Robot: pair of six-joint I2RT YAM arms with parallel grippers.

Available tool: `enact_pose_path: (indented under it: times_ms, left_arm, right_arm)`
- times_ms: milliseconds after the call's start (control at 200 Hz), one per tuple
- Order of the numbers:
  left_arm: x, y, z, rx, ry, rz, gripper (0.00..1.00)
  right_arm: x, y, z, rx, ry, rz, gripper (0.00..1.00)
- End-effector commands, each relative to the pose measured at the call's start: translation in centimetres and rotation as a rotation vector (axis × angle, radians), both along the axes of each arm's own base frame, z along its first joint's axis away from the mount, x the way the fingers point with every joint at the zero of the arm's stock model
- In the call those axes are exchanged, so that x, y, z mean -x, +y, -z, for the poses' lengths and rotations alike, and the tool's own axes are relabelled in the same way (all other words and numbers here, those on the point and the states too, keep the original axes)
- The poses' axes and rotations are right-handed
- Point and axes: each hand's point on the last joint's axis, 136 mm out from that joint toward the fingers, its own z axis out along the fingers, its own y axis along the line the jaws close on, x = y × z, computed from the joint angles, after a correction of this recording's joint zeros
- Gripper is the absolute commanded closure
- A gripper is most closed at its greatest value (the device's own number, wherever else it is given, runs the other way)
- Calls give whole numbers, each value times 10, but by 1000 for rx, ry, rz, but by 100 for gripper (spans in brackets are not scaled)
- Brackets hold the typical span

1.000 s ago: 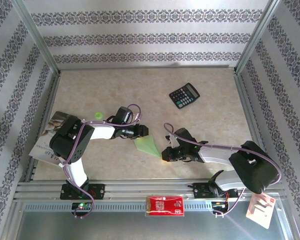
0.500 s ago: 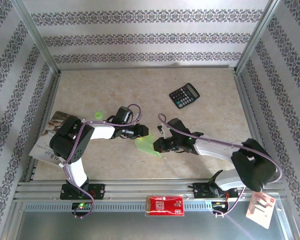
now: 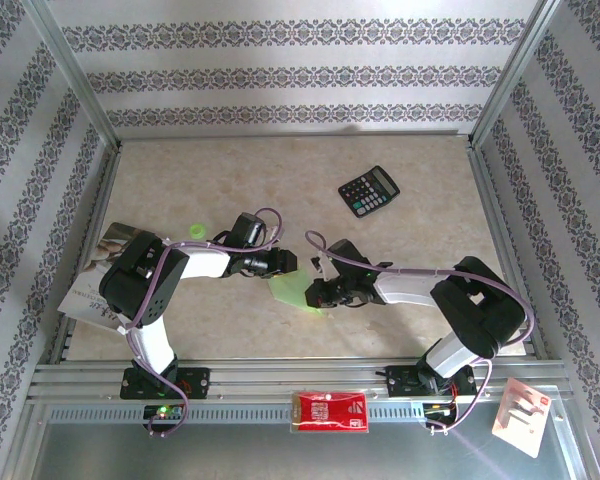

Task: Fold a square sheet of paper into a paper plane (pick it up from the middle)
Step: Fourth fold the wing at the center of the table.

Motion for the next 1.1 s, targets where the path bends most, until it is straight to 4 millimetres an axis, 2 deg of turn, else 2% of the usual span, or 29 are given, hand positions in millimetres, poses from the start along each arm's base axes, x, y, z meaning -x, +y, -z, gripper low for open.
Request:
enact_pose_path:
  times_ms: [0, 225, 630, 739, 979, 1094]
  left_arm:
    - [13, 22, 36, -121, 90, -21, 64]
    - [13, 22, 36, -122, 90, -22, 63]
    - [6, 15, 26, -88, 74, -25, 63]
    - [-2, 8, 12, -50, 58, -31, 63]
    - [-25, -1, -31, -8, -25, -59, 60]
    - [-25, 0, -47, 9, -52, -76, 59]
  right_arm:
    - [9, -9, 6, 5, 7, -12, 98]
    - [15, -24, 15, 30, 24, 8, 98]
    - [24, -36, 33, 43, 98, 62, 100]
    - [28, -39, 39, 54, 128, 87, 100]
    - [30, -43, 43, 60, 142, 114, 100]
    - [30, -43, 44, 60, 149, 122, 100]
